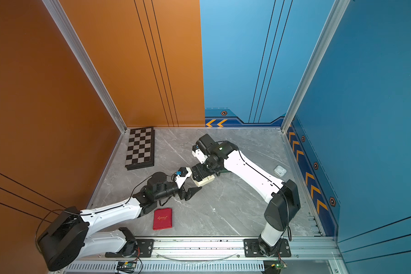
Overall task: Take the necklace out of the lift-off lid jewelry box
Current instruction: Open the lid on the jewelry box.
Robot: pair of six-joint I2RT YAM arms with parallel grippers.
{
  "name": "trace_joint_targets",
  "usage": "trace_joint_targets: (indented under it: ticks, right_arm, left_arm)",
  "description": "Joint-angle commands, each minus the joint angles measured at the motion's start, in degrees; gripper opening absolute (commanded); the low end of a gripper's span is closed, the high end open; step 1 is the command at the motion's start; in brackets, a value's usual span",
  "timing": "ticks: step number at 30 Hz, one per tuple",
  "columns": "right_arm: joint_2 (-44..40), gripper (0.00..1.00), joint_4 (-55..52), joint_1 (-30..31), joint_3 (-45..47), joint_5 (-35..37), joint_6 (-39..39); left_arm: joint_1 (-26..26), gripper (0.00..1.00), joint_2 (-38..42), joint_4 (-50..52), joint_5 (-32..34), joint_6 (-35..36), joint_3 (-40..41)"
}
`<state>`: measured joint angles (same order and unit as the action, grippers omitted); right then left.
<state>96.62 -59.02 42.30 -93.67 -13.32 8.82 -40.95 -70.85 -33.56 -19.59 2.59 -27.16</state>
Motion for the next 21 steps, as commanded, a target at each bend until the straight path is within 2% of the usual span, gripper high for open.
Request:
trace_joint_targets:
  ticks: [1, 7, 21]
  right_arm:
    - [-0.64, 0.85, -0.64, 0.15, -0.82, -1.55, -0.3]
    - [-0.35, 0.85, -0.64, 0.07, -0.89, -3.12, -0.37]
    - [-2.2, 0.85, -0.04, -1.76, -2.65, -10.81, -0.3]
  left_arm:
    - [-0.18, 0.77, -0.6, -0.89, -2.67, 0.22, -2.45]
    - [0.15, 0.73, -1.17, -0.96, -2.53, 0.03, -2.7]
    - [0.72, 0.71, -1.6, -0.97, -3.47, -0.31, -2.52]
